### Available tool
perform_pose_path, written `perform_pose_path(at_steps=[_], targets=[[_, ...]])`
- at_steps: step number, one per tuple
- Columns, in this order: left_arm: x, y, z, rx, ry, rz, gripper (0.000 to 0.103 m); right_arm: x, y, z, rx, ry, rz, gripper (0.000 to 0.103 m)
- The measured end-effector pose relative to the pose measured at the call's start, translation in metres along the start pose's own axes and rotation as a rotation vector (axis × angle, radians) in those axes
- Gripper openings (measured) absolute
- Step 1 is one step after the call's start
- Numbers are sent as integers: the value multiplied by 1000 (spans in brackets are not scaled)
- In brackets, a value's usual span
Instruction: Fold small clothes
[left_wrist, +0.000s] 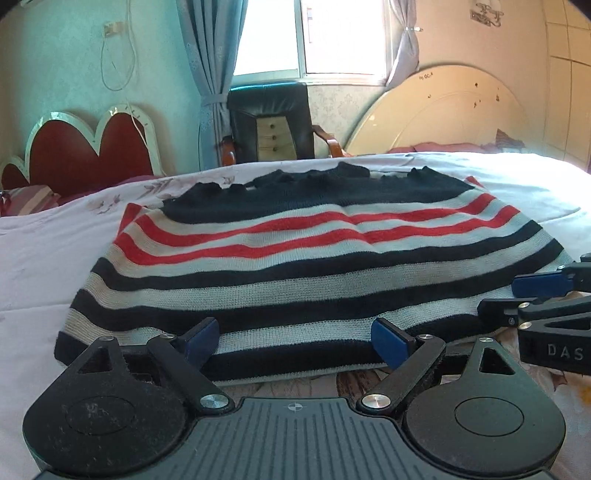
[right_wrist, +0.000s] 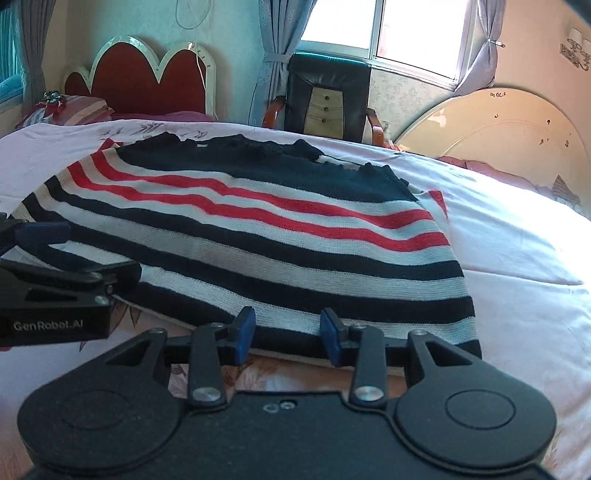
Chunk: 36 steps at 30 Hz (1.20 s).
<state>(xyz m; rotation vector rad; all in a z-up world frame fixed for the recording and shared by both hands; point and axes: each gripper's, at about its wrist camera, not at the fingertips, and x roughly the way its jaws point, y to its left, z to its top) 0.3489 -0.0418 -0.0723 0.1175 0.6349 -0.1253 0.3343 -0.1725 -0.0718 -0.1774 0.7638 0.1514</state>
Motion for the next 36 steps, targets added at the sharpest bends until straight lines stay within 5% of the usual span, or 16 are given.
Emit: perform_pose_path(at_steps=[21, 28, 36], targets=[[4, 52, -15, -61, 22, -31, 90, -8, -71, -23, 127, 32, -55, 45], [0, 89, -21, -134, 15, 48, 90, -8, -77, -24, 136, 34, -40, 45], [-3, 85, -15, -112, 37, 66, 90, -5, -76, -22, 140, 36, -47, 45]])
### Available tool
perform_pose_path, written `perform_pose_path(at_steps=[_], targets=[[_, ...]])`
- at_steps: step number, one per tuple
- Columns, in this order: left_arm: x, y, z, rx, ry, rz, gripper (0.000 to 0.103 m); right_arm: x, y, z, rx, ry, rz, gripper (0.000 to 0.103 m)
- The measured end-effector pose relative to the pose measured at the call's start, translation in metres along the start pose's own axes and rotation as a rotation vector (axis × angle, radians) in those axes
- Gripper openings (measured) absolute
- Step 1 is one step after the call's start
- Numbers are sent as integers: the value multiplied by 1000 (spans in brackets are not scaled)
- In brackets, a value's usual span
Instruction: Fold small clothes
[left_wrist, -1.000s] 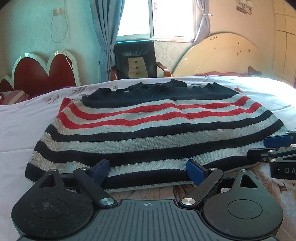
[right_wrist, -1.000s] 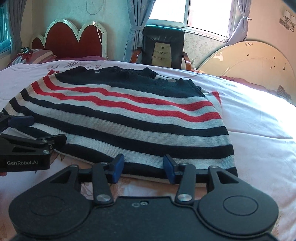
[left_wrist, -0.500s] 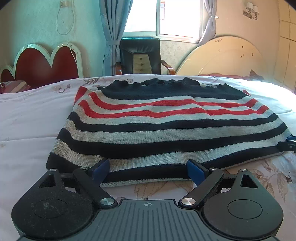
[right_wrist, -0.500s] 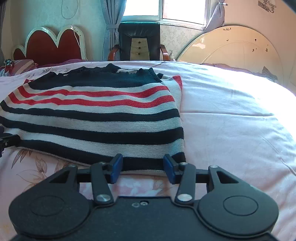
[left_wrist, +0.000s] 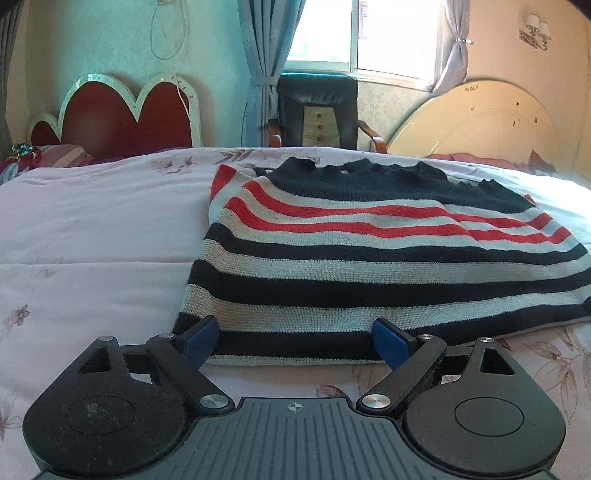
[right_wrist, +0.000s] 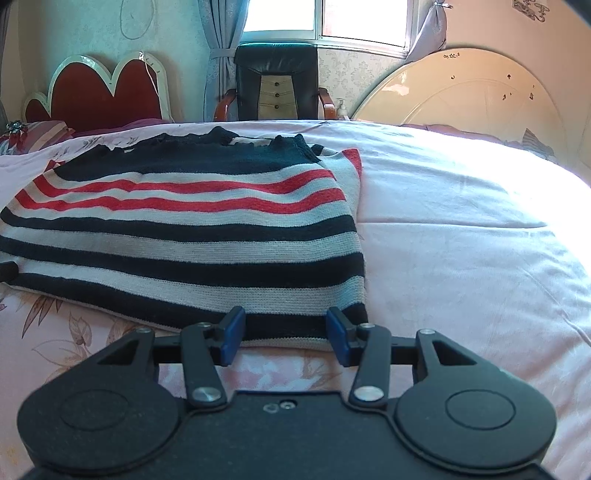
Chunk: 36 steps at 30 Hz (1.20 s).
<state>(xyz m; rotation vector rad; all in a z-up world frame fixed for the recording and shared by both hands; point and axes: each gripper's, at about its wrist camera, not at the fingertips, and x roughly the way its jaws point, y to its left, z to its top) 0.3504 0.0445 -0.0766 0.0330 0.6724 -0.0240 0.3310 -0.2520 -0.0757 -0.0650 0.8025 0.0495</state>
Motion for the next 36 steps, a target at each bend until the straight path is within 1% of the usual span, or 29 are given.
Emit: perform_pose_path(at_steps=[1, 2, 3, 4, 5, 6, 7, 8, 9, 10, 11, 12, 13, 16, 22, 25, 30, 31, 32, 33, 34, 35, 36], targets=[[-8, -1, 0, 5, -10, 17, 90, -2, 0, 2, -1, 2, 3, 45], [-16, -1, -1, -2, -22, 20, 90, -8, -1, 3, 8, -9, 6, 42], [-24, 2, -3, -23, -31, 12, 90, -16, -2, 4, 17, -37, 10, 41], [-33, 6, -6, -65, -33, 2, 90, -24, -4, 3, 23, -70, 27, 33], [-37, 10, -8, -107, -31, -13, 90, -31, -7, 3, 32, -82, 47, 22], [-42, 15, -12, -167, -31, -35, 90, -34, -9, 3, 46, -77, 58, 15], [-45, 19, -16, -226, -30, -61, 89, -36, -12, 3, 70, -75, 79, 5], [-45, 24, -20, -299, -24, -92, 88, -38, -15, 3, 95, -78, 109, 3], [-42, 31, -24, -394, -15, -135, 84, -39, -16, 3, 114, -80, 130, 3], [-37, 38, -28, -479, -7, -172, 69, -39, -16, 4, 123, -78, 140, 3], [-30, 45, -34, -579, 8, -204, 62, -38, -13, 6, 127, -76, 148, 3], [-21, 50, -42, -684, 18, -233, 62, -38, -12, 9, 130, -77, 163, 3], [-15, 55, -48, -757, 9, -240, 61, -37, -10, 11, 133, -80, 178, 3], [-1, 62, -58, -888, -59, -258, 61, -35, 0, 19, 137, -83, 215, 3], [28, 66, -48, -982, -123, -247, 61, -14, 22, 39, 140, -77, 284, 3], [44, 69, -40, -994, -146, -246, 61, 2, 33, 51, 153, -69, 332, 2], [64, 73, -24, -985, -158, -251, 61, 36, 51, 70, 182, -46, 396, 1], [67, 73, -23, -986, -158, -251, 58, 43, 54, 72, 188, -41, 408, 1], [69, 74, -22, -996, -152, -243, 47, 49, 58, 74, 192, -33, 416, 1], [72, 77, -23, -1013, -143, -234, 40, 53, 62, 76, 184, -29, 417, 1], [76, 81, -26, -1035, -134, -233, 27, 57, 67, 77, 175, -26, 420, 1], [78, 85, -31, -1064, -141, -255, 22, 59, 71, 78, 170, -22, 427, 1], [81, 87, -34, -1084, -154, -282, 21, 61, 74, 78, 167, -18, 433, 1]])
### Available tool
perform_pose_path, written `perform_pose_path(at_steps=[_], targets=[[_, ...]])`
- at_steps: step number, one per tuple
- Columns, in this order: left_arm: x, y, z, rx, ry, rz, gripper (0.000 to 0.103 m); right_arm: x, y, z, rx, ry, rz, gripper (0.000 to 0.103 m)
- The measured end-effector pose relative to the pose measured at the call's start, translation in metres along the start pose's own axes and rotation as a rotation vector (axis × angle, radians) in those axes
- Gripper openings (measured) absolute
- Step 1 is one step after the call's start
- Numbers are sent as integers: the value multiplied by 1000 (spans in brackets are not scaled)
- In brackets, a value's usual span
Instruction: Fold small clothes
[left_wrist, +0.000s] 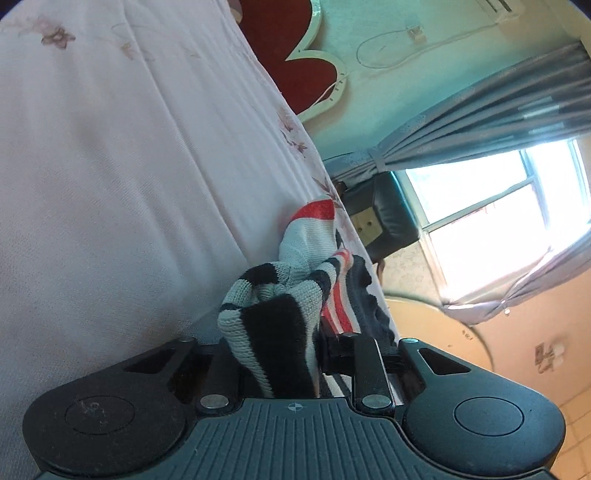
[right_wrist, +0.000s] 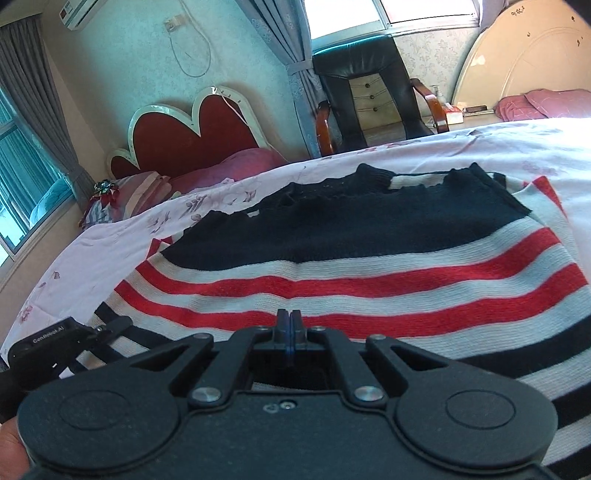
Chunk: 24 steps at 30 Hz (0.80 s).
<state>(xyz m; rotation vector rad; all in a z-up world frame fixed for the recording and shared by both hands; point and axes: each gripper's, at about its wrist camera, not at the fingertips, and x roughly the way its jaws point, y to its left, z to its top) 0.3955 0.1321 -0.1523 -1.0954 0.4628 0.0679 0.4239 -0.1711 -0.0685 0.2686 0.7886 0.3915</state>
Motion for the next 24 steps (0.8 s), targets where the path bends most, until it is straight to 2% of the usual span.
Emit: perform_pose_path(at_steps=[2, 3, 4, 5, 6, 10, 12, 14, 16, 19, 22, 24], targets=[[-5, 3, -1, -23, -7, -44, 17, 5, 3, -2, -6, 13, 1, 1], [-12, 5, -3, -57, -31, -106, 17, 7, 3, -3, -6, 27, -8, 1], [-16, 2, -5, -20, -48, -134, 17, 11, 2, -6, -11, 50, -28, 0], [-15, -1, -7, 40, -45, -98, 17, 14, 2, -7, -17, 55, -38, 0], [-7, 4, -7, 28, -9, -44, 17, 14, 1, -9, -18, 50, -36, 0], [4, 11, 0, -56, 24, -95, 16, 12, -2, -11, 9, 46, -29, 0], [4, 14, 1, -138, 33, -149, 16, 11, -5, -13, 28, 41, -22, 0], [3, 4, -3, -148, 33, -207, 16, 11, -8, -13, 47, 38, -13, 0], [3, -13, -6, -125, 38, -255, 16, 11, -10, -13, 60, 37, -7, 0], [4, -49, -10, -37, 62, -315, 16, 11, -12, -14, 67, 34, 1, 0], [7, -91, -20, 53, 127, -367, 16, 11, -14, -12, 73, 36, 9, 0], [15, -114, -35, 90, 177, -390, 16, 9, -20, -10, 121, 40, 27, 0]])
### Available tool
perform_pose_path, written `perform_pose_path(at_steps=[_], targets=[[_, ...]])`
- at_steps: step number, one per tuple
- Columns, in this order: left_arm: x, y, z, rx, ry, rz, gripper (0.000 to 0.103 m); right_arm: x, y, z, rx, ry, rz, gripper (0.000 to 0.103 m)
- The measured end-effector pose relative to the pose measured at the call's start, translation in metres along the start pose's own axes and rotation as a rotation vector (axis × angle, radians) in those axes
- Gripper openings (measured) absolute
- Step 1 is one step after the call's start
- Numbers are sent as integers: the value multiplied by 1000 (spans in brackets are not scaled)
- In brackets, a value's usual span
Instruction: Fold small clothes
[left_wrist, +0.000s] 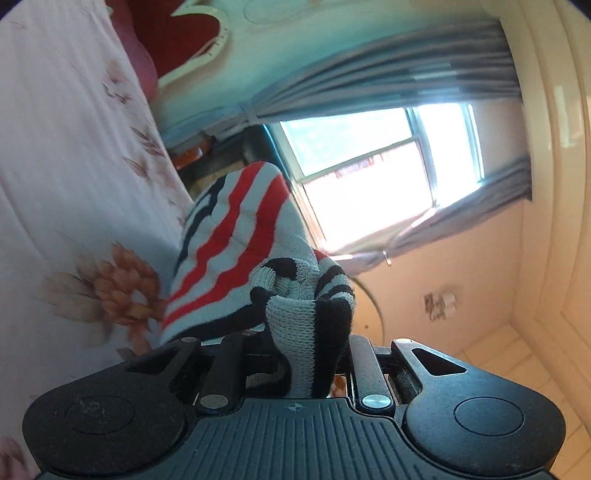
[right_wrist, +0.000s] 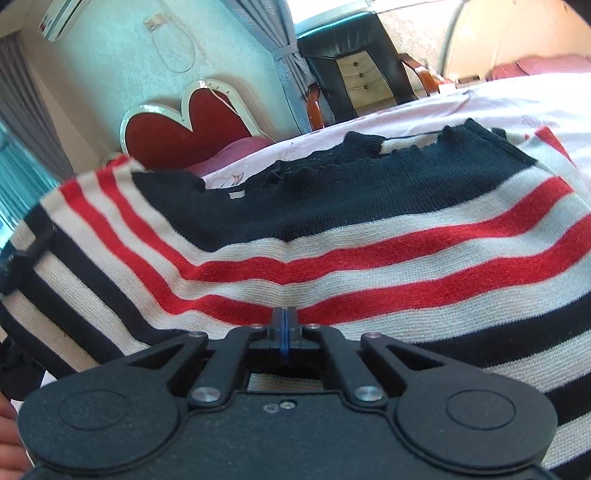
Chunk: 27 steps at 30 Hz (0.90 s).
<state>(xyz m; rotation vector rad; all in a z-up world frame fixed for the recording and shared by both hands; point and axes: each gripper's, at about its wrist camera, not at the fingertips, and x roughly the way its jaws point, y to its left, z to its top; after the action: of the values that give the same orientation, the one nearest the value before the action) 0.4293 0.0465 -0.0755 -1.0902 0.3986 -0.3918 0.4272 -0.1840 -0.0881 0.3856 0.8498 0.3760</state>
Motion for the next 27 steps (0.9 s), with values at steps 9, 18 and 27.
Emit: perform_pose_path(at_steps=[9, 18, 27], targets=[[96, -41, -113, 158, 405, 106, 17, -101, -96, 6, 342, -203, -38, 12], [73, -95, -140, 421, 452, 96, 72, -155, -147, 3, 490, -300, 31, 58], [30, -53, -21, 493, 257, 283, 72, -114, -122, 22, 439, -138, 82, 60]])
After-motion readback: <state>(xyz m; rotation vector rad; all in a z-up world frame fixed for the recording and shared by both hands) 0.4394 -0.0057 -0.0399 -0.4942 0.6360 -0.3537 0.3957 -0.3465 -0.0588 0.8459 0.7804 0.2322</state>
